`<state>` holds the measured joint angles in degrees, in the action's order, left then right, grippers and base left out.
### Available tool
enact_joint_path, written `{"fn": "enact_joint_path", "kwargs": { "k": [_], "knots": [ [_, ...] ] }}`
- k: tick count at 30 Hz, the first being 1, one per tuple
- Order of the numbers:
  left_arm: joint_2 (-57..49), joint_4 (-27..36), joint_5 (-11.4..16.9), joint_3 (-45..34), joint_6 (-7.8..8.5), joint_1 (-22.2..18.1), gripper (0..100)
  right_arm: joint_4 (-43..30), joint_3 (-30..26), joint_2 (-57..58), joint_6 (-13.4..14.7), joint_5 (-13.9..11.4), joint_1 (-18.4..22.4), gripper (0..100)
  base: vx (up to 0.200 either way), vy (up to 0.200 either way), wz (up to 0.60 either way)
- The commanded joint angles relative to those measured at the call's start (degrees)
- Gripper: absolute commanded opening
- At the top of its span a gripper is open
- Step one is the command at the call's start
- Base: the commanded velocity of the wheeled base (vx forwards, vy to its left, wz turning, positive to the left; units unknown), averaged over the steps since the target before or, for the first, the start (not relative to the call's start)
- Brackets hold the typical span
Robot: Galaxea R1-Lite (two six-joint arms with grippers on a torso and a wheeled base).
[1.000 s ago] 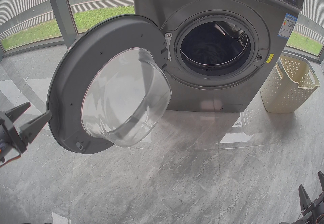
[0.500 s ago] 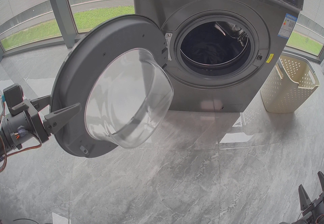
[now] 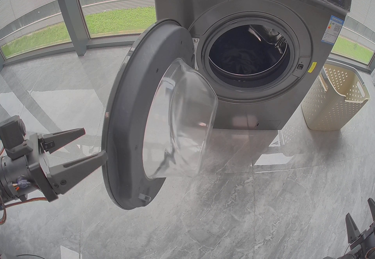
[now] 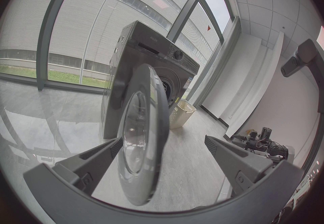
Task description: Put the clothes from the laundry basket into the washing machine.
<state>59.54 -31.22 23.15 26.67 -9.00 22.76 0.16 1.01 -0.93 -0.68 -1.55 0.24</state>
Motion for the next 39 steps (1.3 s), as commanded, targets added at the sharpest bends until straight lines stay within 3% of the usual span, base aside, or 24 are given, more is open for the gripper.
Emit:
{"fn": "enact_joint_path", "kwargs": {
  "k": [1,5,17,24,27,31,39],
  "knots": [
    [-2.23,-0.07,-0.56,0.31,-0.06,-2.98,100,0.02,-1.01,0.66,-0.02,-0.12,0.02,100,0.0,0.0,0.0],
    [-1.71,-0.16,-0.21,0.05,0.3,-8.17,100,0.02,-1.01,0.66,-0.11,-0.12,0.02,100,0.0,0.0,0.0],
    [6.73,-2.62,-1.0,1.19,0.65,-7.12,100,0.02,-1.01,0.66,-0.2,-0.12,0.02,100,0.0,0.0,0.0],
    [10.86,-6.57,-2.58,1.72,0.65,-3.78,100,0.11,-1.01,0.66,-0.2,-0.12,0.02,100,0.0,0.0,0.0],
    [13.59,-8.68,-4.78,2.86,0.65,-0.26,100,0.11,-1.01,0.66,-0.28,-0.21,0.02,100,0.0,0.0,0.0],
    [16.22,-9.21,-7.42,4.88,0.65,2.29,100,0.11,-1.01,0.66,-0.28,-0.12,0.02,100,0.0,0.0,0.0],
    [18.33,-9.21,-9.44,6.2,0.65,7.47,100,0.02,-1.01,0.66,-0.28,-0.21,0.02,100,0.0,0.0,0.0]
  ]
}}
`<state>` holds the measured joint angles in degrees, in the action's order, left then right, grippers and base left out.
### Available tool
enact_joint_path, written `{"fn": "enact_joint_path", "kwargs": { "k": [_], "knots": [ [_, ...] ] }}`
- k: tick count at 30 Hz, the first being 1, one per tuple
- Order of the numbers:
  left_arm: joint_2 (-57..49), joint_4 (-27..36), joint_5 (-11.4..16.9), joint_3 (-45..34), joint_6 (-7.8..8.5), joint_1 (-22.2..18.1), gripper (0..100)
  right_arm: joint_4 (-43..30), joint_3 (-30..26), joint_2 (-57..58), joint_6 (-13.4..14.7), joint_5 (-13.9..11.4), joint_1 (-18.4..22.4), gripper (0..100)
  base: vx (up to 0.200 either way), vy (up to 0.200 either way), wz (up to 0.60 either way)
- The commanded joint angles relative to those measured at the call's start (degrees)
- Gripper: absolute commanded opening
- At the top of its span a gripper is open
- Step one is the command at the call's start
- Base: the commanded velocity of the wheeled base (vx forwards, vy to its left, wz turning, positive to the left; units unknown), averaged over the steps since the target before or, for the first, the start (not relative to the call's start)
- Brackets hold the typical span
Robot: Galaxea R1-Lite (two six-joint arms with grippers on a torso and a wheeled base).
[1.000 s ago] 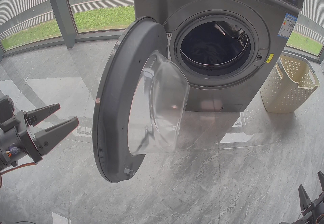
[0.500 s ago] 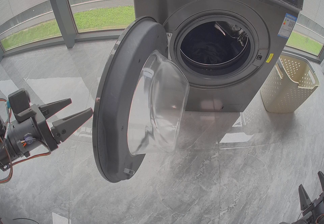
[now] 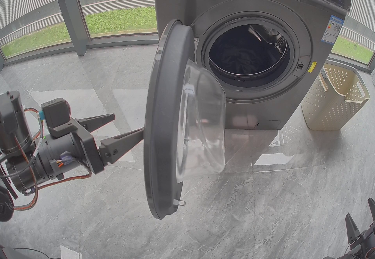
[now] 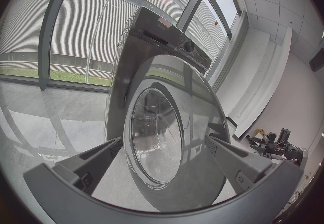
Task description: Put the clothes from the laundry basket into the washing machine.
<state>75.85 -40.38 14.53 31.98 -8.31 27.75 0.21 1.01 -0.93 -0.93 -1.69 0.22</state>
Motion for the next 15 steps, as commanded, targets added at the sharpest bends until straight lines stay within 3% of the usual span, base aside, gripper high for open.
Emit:
{"fn": "enact_joint_path", "kwargs": {
  "k": [1,6,15],
  "knots": [
    [2.72,-0.14,-1.96,1.33,-0.12,3.89,100,0.06,-1.01,0.66,-0.04,0.02,0.04,100,0.0,0.0,0.0],
    [5.45,-3.22,-3.28,2.65,-0.39,6.18,100,0.06,-1.01,0.66,-0.04,0.02,0.04,100,0.0,0.0,0.0],
    [11.43,-10.34,-5.04,3.53,-0.65,6.53,100,0.06,-1.01,0.66,-0.04,0.02,0.04,100,0.0,0.0,0.0]
  ]
}}
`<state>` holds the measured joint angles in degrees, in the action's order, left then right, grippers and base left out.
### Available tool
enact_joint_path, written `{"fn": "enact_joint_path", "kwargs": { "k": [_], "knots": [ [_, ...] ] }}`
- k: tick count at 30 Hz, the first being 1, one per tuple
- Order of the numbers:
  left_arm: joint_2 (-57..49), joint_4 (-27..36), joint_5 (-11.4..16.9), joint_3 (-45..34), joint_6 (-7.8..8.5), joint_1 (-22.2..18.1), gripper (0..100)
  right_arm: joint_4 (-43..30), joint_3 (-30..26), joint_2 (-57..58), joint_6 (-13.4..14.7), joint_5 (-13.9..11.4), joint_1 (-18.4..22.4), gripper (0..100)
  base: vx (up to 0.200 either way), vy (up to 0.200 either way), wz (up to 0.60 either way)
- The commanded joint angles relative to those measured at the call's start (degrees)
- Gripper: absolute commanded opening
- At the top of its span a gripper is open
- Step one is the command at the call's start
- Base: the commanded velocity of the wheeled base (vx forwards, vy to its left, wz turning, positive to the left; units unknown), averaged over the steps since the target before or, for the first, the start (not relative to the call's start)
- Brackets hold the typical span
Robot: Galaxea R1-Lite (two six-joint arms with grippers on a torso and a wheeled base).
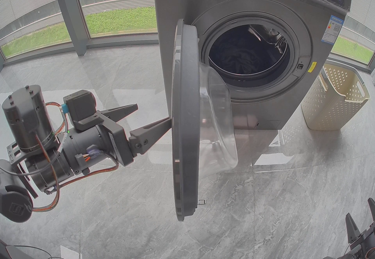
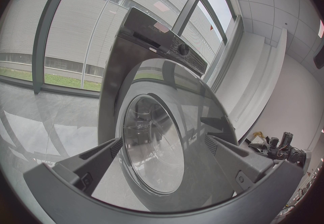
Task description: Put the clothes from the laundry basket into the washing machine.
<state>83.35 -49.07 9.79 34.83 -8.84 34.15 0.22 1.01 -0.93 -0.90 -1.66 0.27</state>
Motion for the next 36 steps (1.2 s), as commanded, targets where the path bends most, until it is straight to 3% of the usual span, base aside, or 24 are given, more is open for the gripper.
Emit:
{"fn": "enact_joint_path", "kwargs": {
  "k": [1,13,17,22,26,36],
  "knots": [
    [4.37,-2.09,-0.56,1.03,-0.13,0.22,100,0.04,-1.01,0.66,-0.06,-0.01,0.0,100,0.0,0.0,0.0],
    [7.18,-3.58,-1.09,1.12,-0.21,1.1,100,-0.04,-1.01,0.66,-0.06,-0.01,0.0,100,0.0,0.0,0.0],
    [10.08,-3.93,-3.37,2.17,-0.74,2.94,100,0.04,-1.01,0.66,-0.06,-0.1,0.0,100,0.0,0.0,0.0],
    [16.58,-9.91,-4.16,3.49,-0.92,2.94,100,0.04,-1.01,0.66,-0.06,-0.1,0.0,100,0.0,0.0,0.0],
    [21.33,-14.3,-5.75,7.89,-1.01,4.53,100,-0.04,-1.01,0.66,-0.06,-0.1,0.0,100,0.0,0.0,0.0],
    [27.66,-14.21,-7.24,17.73,-1.01,8.74,100,0.04,-1.01,0.66,-0.06,-0.01,0.0,100,0.0,0.0,0.0]
  ]
}}
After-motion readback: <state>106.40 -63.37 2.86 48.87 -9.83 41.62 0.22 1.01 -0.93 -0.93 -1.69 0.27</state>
